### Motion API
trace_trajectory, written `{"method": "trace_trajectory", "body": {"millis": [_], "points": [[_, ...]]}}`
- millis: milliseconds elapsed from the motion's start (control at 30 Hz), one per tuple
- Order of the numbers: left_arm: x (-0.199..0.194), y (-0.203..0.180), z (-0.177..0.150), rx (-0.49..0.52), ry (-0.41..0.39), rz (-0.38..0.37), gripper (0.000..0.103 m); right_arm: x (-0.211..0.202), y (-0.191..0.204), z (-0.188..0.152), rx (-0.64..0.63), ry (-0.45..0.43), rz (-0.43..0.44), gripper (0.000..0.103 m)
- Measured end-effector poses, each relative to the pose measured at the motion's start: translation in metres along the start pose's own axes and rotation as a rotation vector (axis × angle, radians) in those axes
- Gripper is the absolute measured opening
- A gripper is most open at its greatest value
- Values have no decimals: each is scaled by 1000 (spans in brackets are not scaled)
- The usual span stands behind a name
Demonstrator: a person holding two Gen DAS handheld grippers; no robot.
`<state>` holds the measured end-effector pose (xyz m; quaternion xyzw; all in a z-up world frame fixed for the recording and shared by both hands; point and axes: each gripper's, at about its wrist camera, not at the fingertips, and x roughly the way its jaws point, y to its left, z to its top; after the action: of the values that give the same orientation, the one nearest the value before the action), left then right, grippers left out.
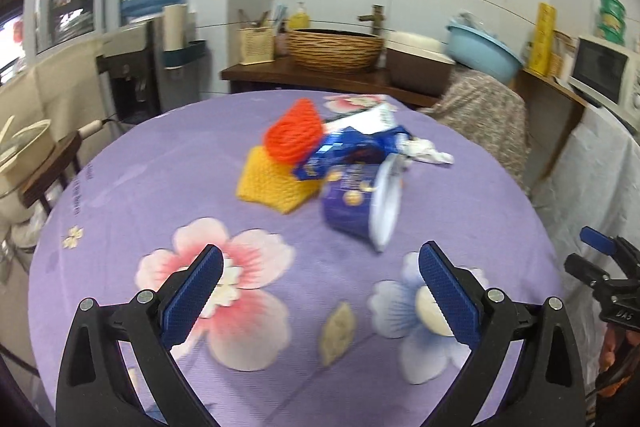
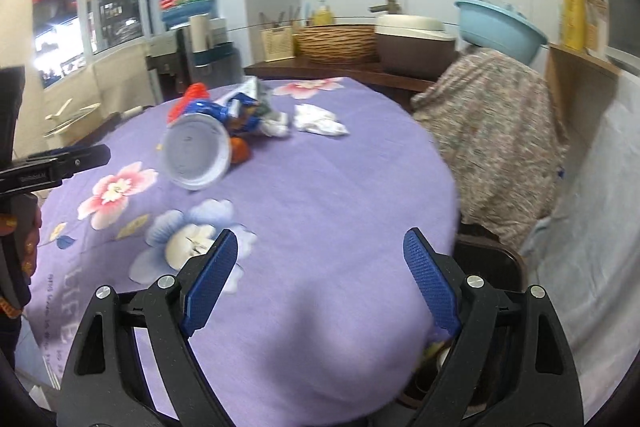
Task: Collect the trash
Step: 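Move both grippers back over the table toward the white plastic bowl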
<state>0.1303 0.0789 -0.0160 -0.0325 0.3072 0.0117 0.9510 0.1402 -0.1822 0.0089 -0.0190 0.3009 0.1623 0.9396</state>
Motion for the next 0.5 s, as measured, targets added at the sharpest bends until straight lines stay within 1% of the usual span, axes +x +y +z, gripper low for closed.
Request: {"method": "trace_trajectory", "body": {"millis": [67,233,367,500], "points": [[1,13,-2,-11,5,33,97,6,5,7,-6,5,20,84],[2,47,-12,-73,21,65,97,27,21,26,3,39,81,84],[6,65,-18,-116,39,65,97,44,33,38,3,68,120,84],[7,69,-22,-123,50,59,97,61,48,50,33,99,214,84]]}}
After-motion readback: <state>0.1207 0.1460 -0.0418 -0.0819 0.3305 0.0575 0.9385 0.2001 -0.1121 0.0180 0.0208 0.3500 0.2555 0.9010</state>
